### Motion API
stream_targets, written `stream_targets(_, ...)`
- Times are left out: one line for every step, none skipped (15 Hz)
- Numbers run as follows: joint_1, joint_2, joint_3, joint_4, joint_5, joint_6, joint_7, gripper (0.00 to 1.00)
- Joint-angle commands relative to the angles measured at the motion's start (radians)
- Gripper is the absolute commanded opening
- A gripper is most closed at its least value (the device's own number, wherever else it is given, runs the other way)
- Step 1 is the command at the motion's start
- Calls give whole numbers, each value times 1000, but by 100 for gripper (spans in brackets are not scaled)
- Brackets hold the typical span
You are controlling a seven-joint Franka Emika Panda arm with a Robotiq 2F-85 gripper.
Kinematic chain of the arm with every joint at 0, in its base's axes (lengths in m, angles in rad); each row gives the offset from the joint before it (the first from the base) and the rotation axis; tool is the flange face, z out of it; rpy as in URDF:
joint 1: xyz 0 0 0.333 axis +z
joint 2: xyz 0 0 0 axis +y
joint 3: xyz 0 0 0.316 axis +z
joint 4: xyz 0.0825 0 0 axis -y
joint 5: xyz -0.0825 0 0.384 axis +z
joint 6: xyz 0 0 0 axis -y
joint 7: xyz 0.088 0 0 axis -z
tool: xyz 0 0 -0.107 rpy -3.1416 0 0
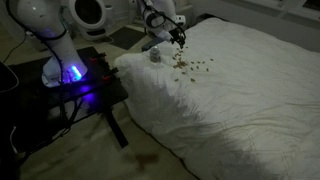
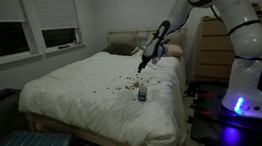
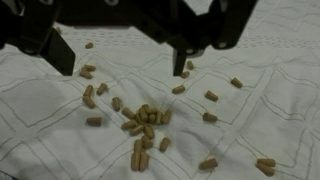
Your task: Put some of the objects from the bed into the bottle
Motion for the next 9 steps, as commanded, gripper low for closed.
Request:
stream_targets(14,107,-19,107,-65,-19,110,100)
stream_targets(17,138,-24,132,-75,-25,129,100)
stream_targets(26,163,-33,153,-83,-24,148,100)
stream_targets(28,188,-37,177,-87,-29,161,100)
stream_targets(34,211,-45,197,-88,-30,175,100)
stream_targets(37,236,-49,221,-89,-34,185,100)
stream_targets(31,257,-46,244,-90,-40,189,100)
stream_targets(26,277,-41,265,-90,-47,192,100)
stream_targets(27,295,-44,285,-91,-52,198,100)
